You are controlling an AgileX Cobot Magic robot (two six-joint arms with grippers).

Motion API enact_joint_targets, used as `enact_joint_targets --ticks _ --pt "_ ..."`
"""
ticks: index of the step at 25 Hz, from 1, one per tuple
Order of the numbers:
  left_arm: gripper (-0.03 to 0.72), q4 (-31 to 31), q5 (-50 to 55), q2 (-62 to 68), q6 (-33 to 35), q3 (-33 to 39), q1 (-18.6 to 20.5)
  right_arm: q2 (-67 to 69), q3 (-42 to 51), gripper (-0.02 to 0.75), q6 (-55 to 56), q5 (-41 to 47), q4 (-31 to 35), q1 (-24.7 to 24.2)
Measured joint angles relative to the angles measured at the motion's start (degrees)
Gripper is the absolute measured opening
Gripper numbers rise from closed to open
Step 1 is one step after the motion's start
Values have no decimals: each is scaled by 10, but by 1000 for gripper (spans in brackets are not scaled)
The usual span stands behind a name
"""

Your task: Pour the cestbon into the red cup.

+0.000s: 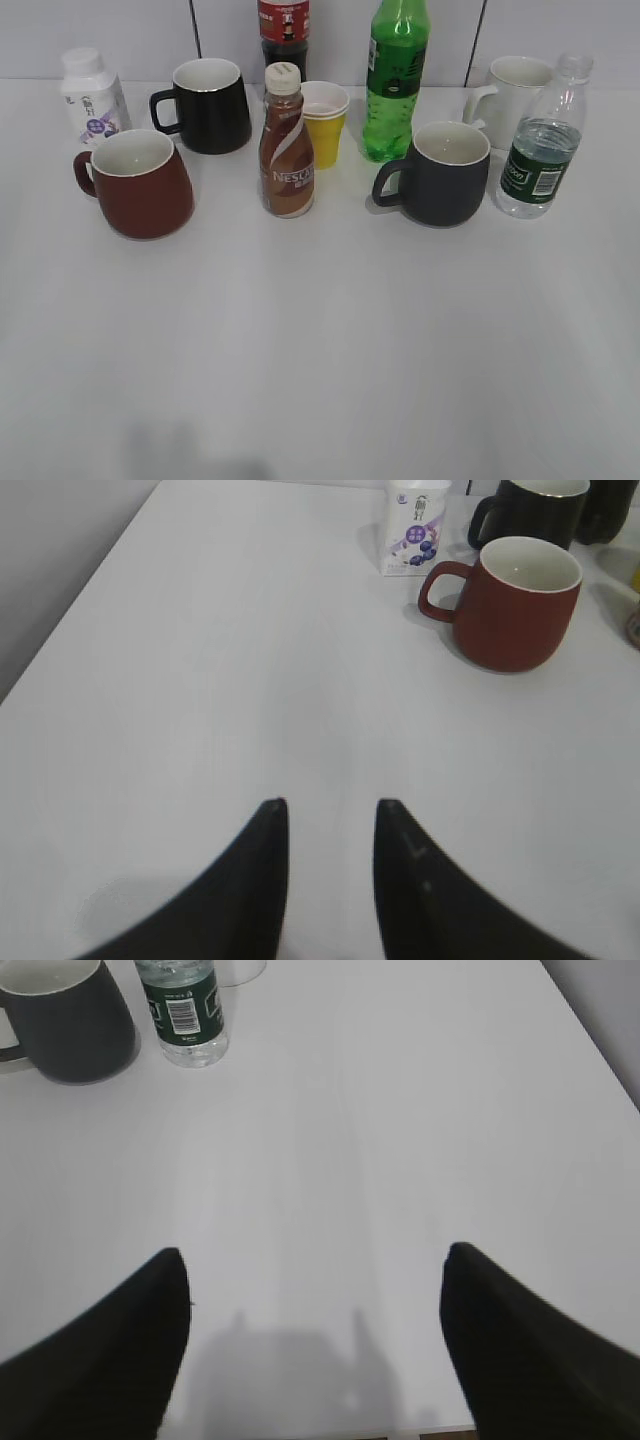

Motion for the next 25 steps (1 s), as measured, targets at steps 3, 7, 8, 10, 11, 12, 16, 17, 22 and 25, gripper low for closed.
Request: enact_joint_targets --ticks 3,7,8,10,11,12,16,17,22,25 --pt "227 0 0 0 0 0 0 0 0 587 0 0 0 0" --pt "227 0 0 0 0 0 0 0 0 587 0 0 0 0" --pt "227 0 0 0 0 0 0 0 0 587 0 0 0 0" --pt "227 0 0 0 0 0 0 0 0 587 0 0 0 0" --pt "227 0 0 0 0 0 0 0 0 587 0 0 0 0" --pt "227 0 0 0 0 0 0 0 0 587 0 0 0 0" --pt "227 0 0 0 0 0 0 0 0 587 0 0 0 0" --pt "227 0 0 0 0 0 0 0 0 587 0 0 0 0" --pt "227 0 0 0 0 0 0 0 0 587 0 0 0 0" --pt "227 0 0 0 0 0 0 0 0 587 0 0 0 0"
